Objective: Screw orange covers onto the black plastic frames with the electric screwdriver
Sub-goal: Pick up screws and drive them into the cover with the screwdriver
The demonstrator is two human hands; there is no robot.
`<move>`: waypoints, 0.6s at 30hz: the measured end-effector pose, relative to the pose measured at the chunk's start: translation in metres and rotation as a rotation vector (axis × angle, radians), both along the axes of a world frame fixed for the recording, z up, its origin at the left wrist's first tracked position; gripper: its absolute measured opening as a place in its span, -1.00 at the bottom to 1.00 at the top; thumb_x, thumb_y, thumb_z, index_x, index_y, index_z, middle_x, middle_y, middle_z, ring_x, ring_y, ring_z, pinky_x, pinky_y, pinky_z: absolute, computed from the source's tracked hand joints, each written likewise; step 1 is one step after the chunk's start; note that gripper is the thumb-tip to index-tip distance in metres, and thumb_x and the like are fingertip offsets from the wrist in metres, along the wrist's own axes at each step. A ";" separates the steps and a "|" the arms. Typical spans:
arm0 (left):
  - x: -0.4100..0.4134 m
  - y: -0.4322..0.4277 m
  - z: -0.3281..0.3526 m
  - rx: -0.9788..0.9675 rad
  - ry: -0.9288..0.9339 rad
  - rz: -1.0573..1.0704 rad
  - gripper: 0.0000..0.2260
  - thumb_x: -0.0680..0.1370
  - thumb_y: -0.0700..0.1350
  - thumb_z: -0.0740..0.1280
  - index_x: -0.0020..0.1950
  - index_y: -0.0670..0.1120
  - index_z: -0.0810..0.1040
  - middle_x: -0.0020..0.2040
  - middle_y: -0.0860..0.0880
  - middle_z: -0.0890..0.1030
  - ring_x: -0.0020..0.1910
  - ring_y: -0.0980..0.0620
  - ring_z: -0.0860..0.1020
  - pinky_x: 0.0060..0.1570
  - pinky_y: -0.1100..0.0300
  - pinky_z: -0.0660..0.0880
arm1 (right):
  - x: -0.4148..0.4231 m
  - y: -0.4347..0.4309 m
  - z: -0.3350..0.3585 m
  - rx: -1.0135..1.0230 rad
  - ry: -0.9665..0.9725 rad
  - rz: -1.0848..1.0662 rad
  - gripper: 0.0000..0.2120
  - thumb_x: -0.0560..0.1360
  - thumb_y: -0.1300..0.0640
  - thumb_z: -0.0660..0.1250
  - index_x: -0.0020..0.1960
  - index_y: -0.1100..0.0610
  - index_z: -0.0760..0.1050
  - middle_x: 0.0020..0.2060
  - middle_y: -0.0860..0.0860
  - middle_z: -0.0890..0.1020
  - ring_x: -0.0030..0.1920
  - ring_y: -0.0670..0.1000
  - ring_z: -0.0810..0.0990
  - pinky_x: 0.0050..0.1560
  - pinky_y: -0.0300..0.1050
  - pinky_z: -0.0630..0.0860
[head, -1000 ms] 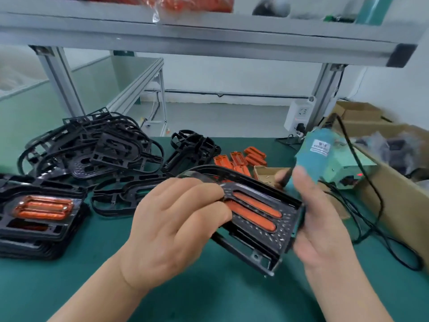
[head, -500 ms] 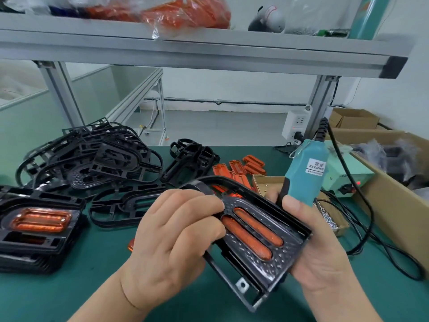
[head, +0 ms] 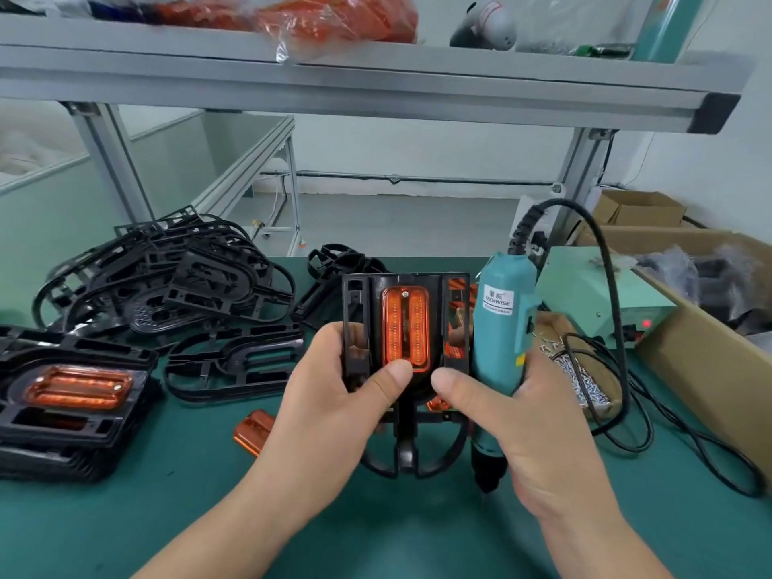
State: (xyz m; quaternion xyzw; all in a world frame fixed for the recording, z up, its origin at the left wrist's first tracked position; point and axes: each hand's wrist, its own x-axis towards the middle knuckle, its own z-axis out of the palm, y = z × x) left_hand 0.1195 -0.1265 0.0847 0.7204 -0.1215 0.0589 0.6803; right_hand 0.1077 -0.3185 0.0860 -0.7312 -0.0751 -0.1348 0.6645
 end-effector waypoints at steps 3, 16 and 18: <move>-0.001 -0.002 0.001 0.027 -0.023 0.002 -0.80 0.62 -0.05 0.47 0.13 0.23 0.56 0.07 0.14 0.73 0.07 0.17 0.69 0.06 0.38 0.55 | -0.002 0.002 -0.002 -0.053 -0.015 -0.064 -0.77 0.35 -0.10 0.59 -0.08 -0.14 0.60 -0.32 -0.16 0.64 -0.30 -0.17 0.60 -0.24 -0.32 0.53; 0.008 -0.005 -0.013 0.065 0.136 -0.021 -0.71 0.41 -0.02 0.54 0.04 0.23 0.55 -0.06 0.06 0.73 -0.21 -0.03 0.71 -0.33 0.10 0.64 | 0.002 0.004 -0.001 -0.282 0.012 -0.181 -0.58 0.33 -0.07 0.61 0.04 -0.21 0.45 -0.12 -0.17 0.63 -0.16 -0.10 0.63 -0.19 -0.33 0.54; 0.009 -0.006 -0.015 0.056 0.162 -0.022 -0.68 0.40 -0.08 0.54 0.08 0.13 0.56 -0.08 0.04 0.73 -0.19 -0.06 0.71 -0.36 0.11 0.63 | 0.002 0.003 -0.001 -0.328 0.012 -0.173 -0.56 0.30 -0.13 0.56 0.08 -0.17 0.45 -0.12 -0.17 0.62 -0.15 -0.09 0.63 -0.19 -0.31 0.53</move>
